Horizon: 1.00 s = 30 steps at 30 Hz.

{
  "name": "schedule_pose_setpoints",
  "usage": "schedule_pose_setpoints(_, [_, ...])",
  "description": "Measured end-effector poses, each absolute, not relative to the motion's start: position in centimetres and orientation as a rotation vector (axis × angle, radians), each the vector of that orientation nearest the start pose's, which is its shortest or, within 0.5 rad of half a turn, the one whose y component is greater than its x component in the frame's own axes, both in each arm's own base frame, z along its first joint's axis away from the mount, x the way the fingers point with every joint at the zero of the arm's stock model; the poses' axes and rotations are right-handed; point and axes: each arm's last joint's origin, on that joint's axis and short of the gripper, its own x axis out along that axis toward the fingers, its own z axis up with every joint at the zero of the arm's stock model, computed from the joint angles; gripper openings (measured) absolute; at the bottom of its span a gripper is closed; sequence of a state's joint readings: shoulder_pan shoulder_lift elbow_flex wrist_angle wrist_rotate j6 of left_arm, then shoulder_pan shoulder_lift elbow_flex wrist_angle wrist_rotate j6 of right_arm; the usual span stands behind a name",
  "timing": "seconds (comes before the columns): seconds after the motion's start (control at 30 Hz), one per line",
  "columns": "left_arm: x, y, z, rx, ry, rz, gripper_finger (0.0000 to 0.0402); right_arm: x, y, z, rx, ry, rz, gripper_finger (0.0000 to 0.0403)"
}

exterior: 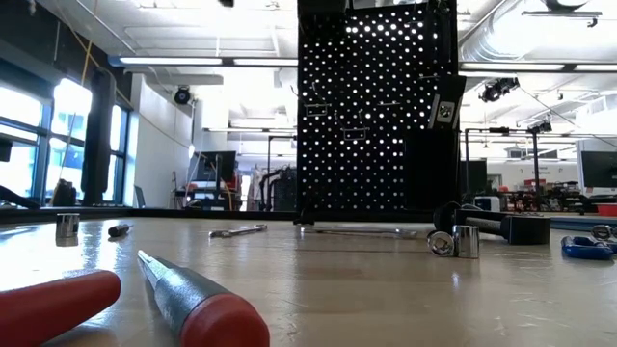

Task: Hang tools onto peg board
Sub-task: Hang the silver socket onto the pegboard

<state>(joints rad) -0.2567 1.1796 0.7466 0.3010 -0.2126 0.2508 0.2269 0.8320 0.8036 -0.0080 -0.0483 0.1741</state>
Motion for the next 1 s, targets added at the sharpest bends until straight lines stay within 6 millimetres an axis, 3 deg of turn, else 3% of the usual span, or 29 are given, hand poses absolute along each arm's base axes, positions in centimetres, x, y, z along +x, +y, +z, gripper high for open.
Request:
schedule_pose_setpoints(0.17, [22.4, -4.5, 27.5, 0.202, 0.080, -0.030, 0.0105, 19.1, 6.1, 33.6, 0.151, 0.133, 0.252, 0.0220])
schedule_pose_setpoints(0.4, [19.2, -4.3, 26.0, 0.087, 0.031, -0.201, 0.0105, 21.1, 8.1, 31.7, 0.108, 0.203, 0.199, 0.0220])
schedule_pose_setpoints(0.83, [17.0, -5.1, 21.6, 0.079, 0.130, -0.293, 0.0105, 25.2, 10.9, 26.4, 0.114, 0.375, 0.070, 0.0220])
schedule_pose_setpoints(1.0, [17.0, -5.1, 21.4, 0.081, 0.142, -0.264, 0.0105, 27.0, 11.7, 24.1, 0.099, 0.407, 0.065, 0.0220])
